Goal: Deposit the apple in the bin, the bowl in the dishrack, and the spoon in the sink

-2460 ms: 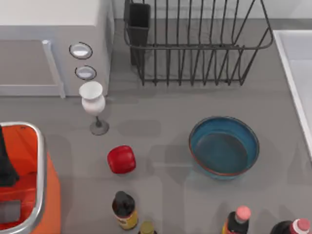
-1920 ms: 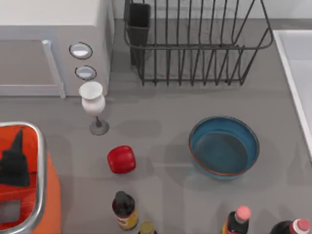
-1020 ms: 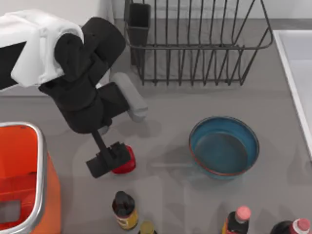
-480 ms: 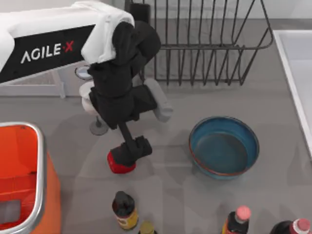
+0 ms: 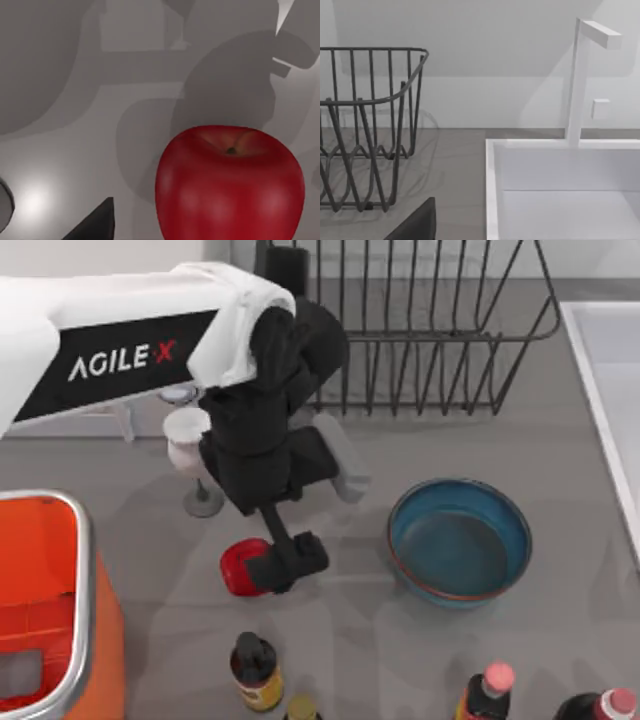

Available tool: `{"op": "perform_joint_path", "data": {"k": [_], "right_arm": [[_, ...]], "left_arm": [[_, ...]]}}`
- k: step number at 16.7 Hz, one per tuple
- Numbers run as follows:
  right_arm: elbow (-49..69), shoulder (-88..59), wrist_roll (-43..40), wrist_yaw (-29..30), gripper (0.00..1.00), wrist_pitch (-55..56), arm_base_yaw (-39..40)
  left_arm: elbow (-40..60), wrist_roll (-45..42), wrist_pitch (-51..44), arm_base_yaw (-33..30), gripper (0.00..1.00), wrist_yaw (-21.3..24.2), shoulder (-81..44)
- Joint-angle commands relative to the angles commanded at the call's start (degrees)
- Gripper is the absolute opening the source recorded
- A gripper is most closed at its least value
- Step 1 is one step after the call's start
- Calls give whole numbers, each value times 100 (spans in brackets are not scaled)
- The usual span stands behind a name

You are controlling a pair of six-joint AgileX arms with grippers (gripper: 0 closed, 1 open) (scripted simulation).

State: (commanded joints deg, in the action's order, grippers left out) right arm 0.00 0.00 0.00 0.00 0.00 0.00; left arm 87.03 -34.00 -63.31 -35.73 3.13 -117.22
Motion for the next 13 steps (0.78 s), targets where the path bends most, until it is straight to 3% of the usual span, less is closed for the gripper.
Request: {"op": "perform_joint_path", "data": {"k": [6, 13], "right_arm": [[0, 0, 0, 0, 100, 0, 0], [0, 0, 0, 0, 100, 0, 0]], "left_arm": [[-624, -4, 998, 18, 100, -4, -393], [-869, -164, 1170, 185, 100, -20, -326]]}}
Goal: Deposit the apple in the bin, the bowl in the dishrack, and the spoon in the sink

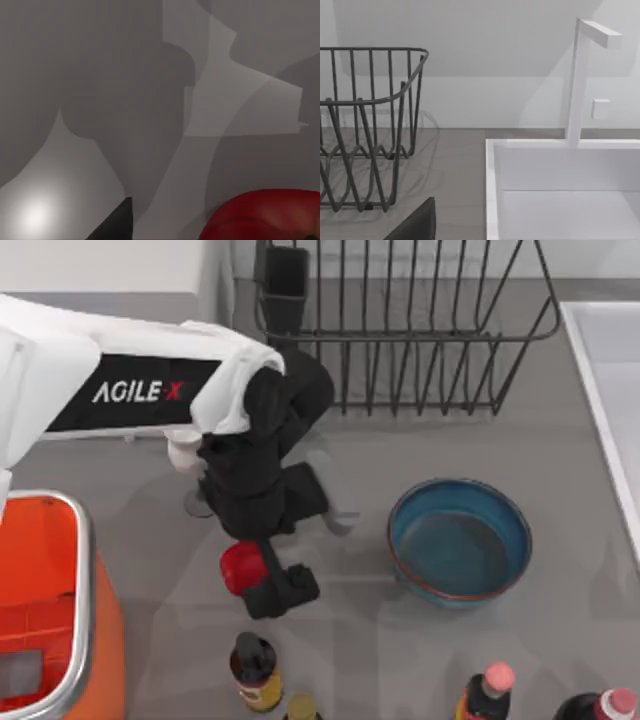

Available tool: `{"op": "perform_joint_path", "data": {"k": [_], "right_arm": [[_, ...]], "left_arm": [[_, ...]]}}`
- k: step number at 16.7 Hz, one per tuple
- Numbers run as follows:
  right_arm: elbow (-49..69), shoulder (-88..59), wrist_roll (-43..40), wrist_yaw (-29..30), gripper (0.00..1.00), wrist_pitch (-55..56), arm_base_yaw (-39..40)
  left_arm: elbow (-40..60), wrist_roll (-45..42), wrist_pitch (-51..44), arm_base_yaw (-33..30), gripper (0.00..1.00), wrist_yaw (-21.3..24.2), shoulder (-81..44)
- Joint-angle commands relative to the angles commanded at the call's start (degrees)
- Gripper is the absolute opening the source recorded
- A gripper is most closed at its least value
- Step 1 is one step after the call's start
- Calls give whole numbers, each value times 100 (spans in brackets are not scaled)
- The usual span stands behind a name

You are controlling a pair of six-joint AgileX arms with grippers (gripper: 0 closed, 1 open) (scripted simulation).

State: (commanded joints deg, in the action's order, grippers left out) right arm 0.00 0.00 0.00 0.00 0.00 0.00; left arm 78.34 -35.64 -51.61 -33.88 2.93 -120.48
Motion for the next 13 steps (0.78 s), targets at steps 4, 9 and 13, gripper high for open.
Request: {"op": "perform_joint_path", "data": {"k": [4, 9, 13], "right_arm": [[0, 0, 0, 0, 100, 0, 0], [0, 0, 0, 0, 100, 0, 0], [0, 0, 0, 0, 100, 0, 0]], "left_arm": [[0, 0, 0, 0, 70, 0, 0], [0, 0, 0, 0, 32, 0, 0], [0, 0, 0, 0, 2, 0, 0]]}}
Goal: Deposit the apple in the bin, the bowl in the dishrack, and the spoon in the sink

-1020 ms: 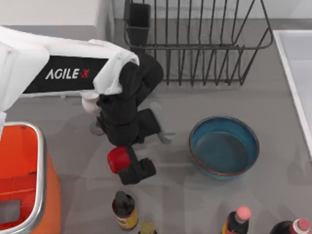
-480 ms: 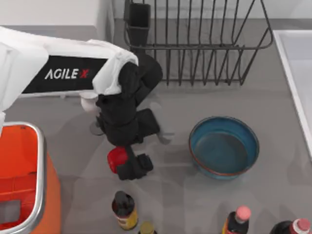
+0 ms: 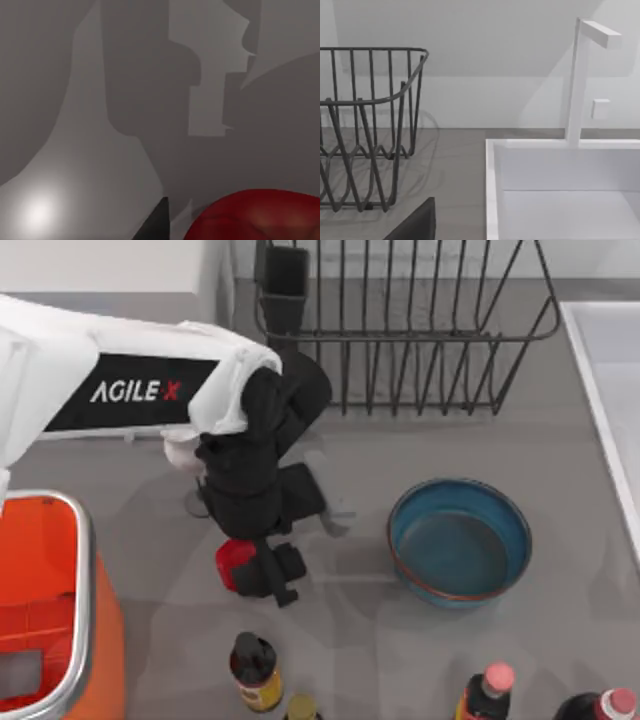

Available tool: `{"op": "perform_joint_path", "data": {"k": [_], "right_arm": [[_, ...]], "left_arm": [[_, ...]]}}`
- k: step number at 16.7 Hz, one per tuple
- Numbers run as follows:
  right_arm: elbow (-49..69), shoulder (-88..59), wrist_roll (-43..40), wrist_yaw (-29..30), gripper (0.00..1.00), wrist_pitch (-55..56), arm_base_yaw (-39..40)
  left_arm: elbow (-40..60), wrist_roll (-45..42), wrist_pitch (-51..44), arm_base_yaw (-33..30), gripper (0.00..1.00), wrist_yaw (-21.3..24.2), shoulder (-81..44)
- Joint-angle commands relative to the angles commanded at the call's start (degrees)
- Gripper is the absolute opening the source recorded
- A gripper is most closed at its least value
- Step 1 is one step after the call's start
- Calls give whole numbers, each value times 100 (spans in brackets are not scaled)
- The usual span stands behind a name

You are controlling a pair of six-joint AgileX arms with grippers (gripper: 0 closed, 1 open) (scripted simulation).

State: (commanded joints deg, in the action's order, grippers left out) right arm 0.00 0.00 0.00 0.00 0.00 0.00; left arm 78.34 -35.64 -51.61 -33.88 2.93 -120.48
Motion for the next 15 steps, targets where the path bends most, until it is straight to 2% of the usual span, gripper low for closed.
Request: {"op": "perform_joint_path", "data": {"k": [10, 15], "right_arm": [[0, 0, 0, 0, 100, 0, 0], [0, 0, 0, 0, 100, 0, 0]], "left_arm": [[78, -44, 18, -30, 0, -17, 73], [598, 30, -579, -517, 0, 179, 190]]}}
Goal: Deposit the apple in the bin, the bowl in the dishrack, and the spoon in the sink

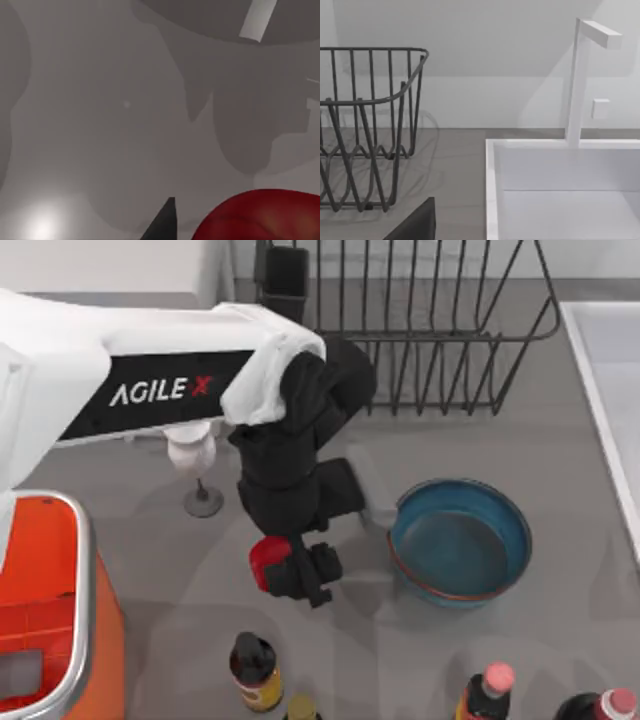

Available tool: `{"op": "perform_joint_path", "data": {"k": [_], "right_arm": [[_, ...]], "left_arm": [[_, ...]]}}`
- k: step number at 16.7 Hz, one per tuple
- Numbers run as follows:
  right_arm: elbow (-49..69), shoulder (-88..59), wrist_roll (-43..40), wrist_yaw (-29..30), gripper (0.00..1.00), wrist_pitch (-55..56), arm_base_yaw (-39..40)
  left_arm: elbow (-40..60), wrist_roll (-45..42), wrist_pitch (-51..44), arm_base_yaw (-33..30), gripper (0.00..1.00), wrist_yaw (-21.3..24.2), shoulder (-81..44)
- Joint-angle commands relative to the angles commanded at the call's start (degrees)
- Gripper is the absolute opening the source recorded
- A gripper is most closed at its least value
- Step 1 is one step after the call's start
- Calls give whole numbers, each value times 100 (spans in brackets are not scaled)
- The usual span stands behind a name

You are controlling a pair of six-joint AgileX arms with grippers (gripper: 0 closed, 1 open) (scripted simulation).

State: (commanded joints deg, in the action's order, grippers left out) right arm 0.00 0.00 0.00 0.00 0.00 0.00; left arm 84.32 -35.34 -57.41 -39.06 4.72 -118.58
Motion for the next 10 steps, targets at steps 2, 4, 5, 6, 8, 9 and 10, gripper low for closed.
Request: {"op": "perform_joint_path", "data": {"k": [2, 4, 5, 6, 8, 9, 10], "right_arm": [[0, 0, 0, 0, 100, 0, 0], [0, 0, 0, 0, 100, 0, 0], [0, 0, 0, 0, 100, 0, 0], [0, 0, 0, 0, 100, 0, 0], [0, 0, 0, 0, 100, 0, 0], [0, 0, 0, 0, 100, 0, 0], [0, 0, 0, 0, 100, 0, 0]], "left_arm": [[252, 72, -503, -69, 0, 4, 66], [499, 81, -983, 50, 0, -22, 179], [612, 64, -1161, 160, 0, -57, 260], [715, 36, -1288, 277, 0, -105, 347], [865, -27, -1433, 446, 0, -192, 493], [893, -49, -1457, 484, 0, -209, 515], [894, -50, -1458, 485, 0, -210, 515]]}}
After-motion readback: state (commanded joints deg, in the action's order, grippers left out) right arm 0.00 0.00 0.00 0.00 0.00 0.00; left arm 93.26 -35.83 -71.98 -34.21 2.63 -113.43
